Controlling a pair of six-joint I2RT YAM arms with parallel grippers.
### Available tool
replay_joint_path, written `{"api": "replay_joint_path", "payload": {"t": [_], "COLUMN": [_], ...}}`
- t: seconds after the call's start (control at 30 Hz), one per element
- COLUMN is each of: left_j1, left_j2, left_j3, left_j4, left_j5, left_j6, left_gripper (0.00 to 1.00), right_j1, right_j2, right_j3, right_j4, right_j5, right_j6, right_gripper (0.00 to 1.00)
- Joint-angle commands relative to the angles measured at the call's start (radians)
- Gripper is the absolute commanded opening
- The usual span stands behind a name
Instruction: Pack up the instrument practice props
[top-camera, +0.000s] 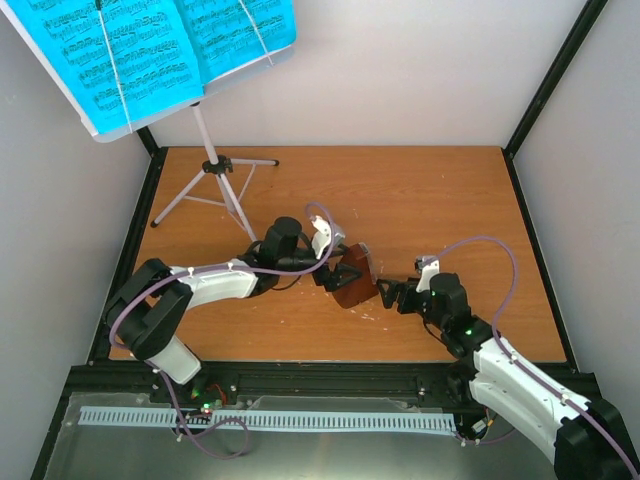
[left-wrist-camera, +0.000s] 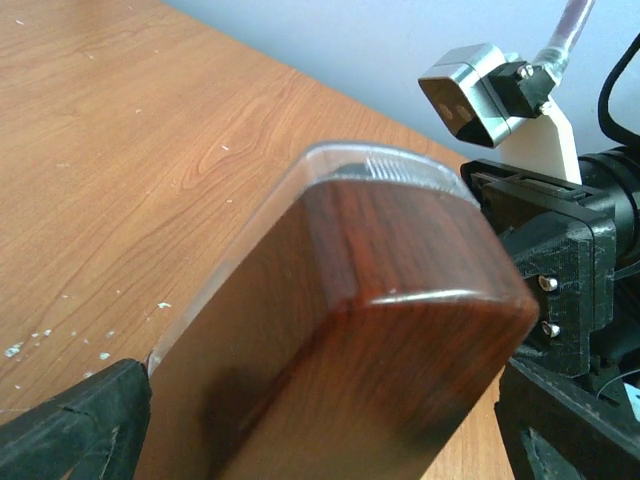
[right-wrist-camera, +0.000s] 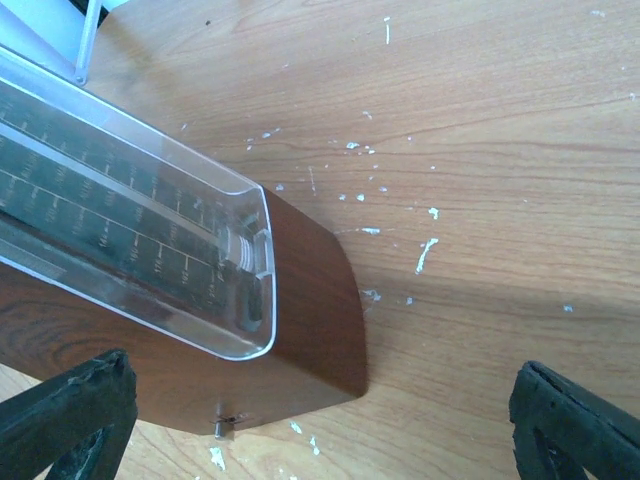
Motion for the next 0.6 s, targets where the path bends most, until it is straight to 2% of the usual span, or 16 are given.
{"api": "replay_joint_path", "payload": {"t": [0.0, 0.1, 0.3, 0.5, 0.57], "left_j1": [-0.032, -0.046, -0.05, -0.044, -0.022], "left_j2": [0.036, 0.055, 0.018, 0.02, 0.012], "left_j3": [0.016, 0.027, -0.022, 0.009, 0.014], "left_j4": [0.065, 0.064, 0.122, 0.065, 0.044], "left_j5": [0.012, 0.0, -0.06, -0.026, 0.013], "left_j6": [0.046, 0.048, 0.021, 0.017, 0.005], "left_gripper": [0.93, 0.86, 0.66, 0.51, 0.49], "right_j1": [-0.009, -0.009, -0.01, -0.009, -0.009], "right_j2": [-0.023, -0.045, -0.054, -0.05, -0.06], "right_j3": [-0.03, -0.037, -0.043, -0.039, -0.036], "right_j4": [-0.003, -0.002, 0.02, 0.049, 0.055], "right_j5": [0.009, 0.003, -0.023, -0.084, -0.121], "right_j6": [0.013, 0.012, 0.005, -0.029, -0.053], "right_gripper": [1.0, 1.0, 1.0, 1.0, 1.0]}}
